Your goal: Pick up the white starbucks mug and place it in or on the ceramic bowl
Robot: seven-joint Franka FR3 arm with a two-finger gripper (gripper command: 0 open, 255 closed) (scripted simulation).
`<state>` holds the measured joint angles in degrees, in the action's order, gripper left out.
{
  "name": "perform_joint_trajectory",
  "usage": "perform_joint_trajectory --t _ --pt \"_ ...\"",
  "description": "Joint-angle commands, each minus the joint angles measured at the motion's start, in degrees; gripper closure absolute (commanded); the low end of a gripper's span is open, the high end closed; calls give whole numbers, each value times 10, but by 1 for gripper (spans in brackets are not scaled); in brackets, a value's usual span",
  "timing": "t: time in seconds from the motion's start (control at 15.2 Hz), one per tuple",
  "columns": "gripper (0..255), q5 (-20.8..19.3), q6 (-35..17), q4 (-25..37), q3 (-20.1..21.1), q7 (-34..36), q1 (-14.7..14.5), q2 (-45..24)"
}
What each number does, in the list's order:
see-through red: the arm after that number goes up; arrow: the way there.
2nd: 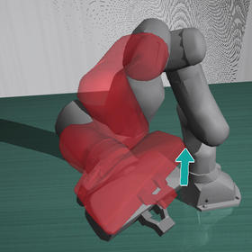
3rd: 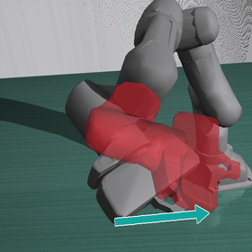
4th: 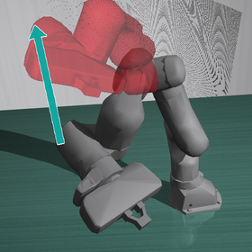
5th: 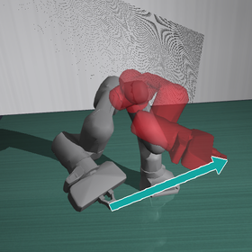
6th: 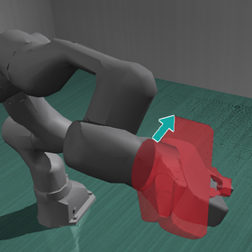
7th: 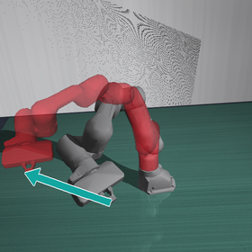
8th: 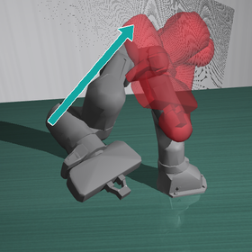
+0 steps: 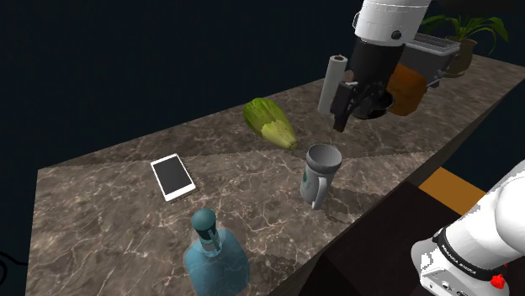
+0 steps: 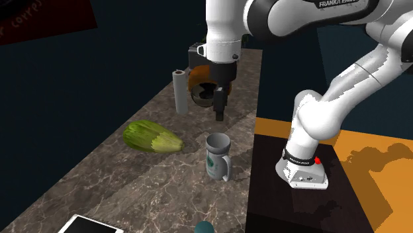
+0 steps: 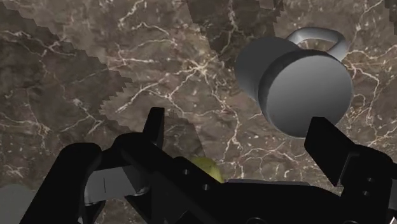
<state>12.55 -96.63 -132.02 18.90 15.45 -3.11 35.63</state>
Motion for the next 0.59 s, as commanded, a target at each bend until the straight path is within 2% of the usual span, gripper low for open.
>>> perform_joint_trajectory --t 0.0,0.2,0.53 --pt "0 8 -21 14 28 32 -2 -26" --pt "0 11 -50 37 70 79 -3 -67" --pt "0 15 -85 12 82 86 -5 -76"
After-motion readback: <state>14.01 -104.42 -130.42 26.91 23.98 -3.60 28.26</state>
